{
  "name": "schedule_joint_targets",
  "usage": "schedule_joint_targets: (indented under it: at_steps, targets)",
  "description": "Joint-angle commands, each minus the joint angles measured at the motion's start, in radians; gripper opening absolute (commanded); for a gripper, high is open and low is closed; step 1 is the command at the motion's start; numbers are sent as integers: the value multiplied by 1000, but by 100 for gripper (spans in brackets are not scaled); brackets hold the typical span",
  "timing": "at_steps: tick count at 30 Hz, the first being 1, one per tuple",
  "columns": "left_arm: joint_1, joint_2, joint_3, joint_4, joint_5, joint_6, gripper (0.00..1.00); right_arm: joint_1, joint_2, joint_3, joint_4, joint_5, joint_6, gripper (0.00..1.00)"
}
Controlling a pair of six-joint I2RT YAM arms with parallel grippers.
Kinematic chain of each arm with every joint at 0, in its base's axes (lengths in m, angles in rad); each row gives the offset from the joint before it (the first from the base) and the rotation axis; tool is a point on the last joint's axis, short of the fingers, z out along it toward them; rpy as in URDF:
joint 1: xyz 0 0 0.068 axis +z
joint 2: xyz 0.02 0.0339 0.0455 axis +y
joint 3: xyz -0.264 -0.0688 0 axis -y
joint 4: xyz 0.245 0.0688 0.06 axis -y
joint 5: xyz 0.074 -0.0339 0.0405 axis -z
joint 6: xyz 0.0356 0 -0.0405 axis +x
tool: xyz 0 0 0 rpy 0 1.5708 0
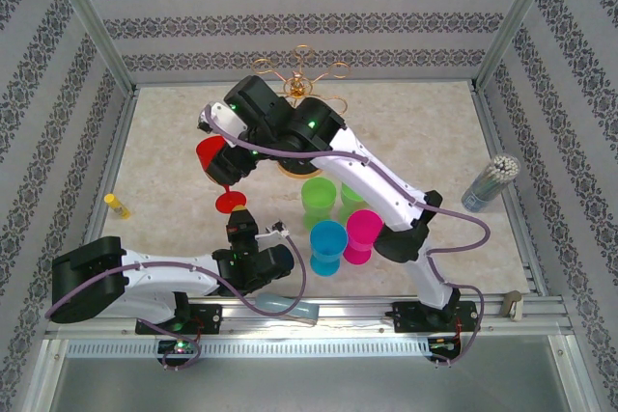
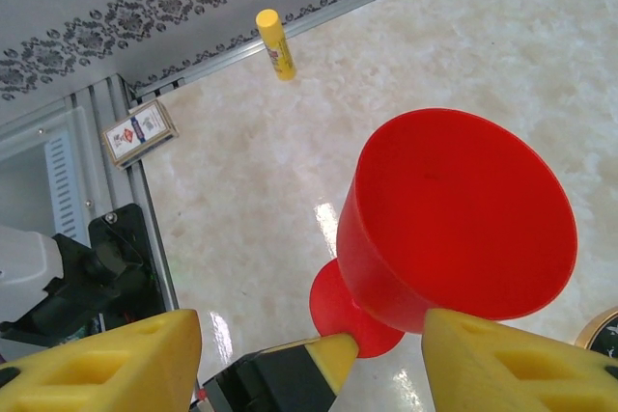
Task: Take the wine glass off the wine glass rack
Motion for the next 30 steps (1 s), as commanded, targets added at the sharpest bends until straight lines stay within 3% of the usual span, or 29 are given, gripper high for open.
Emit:
schedule_joint_targets:
  at_steps: [1,22,30]
  targets:
    - [-13,13,-10,39,-44,28,0,6,24,35,-6,-6,-30,63]
    - [-14,26,-7,58,-65,44,0,6,123,89,42,-3,-103,62]
    - [-14,22,-7,61,-65,44,0,7,134,89,17,-26,-113,49]
